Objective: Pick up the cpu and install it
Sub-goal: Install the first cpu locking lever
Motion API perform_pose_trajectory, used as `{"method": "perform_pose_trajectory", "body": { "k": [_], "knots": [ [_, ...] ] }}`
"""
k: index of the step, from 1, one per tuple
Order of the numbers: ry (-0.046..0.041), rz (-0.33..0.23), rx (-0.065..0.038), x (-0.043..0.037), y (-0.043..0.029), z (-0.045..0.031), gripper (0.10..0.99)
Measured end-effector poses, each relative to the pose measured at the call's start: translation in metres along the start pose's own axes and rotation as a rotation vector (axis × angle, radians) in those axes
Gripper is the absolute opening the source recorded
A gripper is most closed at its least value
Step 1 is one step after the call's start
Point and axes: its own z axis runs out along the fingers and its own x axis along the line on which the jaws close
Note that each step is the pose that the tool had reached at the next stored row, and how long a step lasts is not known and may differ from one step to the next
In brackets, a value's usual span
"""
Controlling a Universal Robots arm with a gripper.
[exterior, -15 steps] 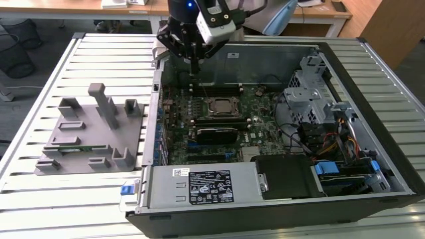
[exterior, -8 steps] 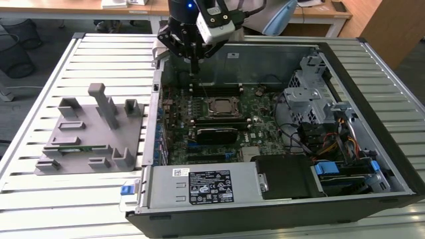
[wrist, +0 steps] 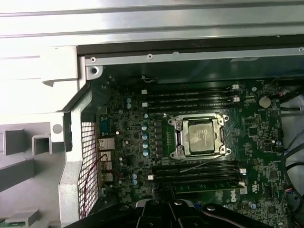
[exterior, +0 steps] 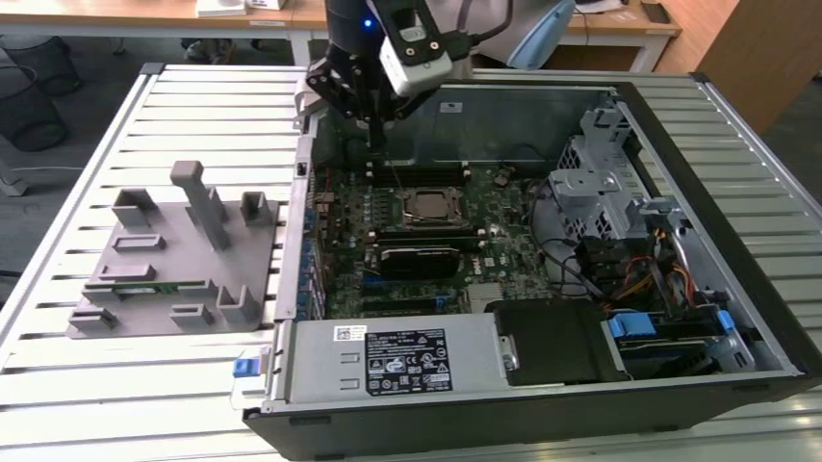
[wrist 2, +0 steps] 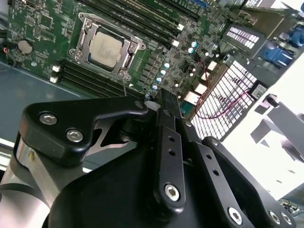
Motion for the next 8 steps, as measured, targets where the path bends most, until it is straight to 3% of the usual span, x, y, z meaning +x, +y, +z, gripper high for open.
{"method": "perform_pose_trajectory", "body": {
  "k": [8],
  "knots": [
    [0.0000,0.000,0.000,0.0004,0.0032,0.0076,0.114]
  ]
}}
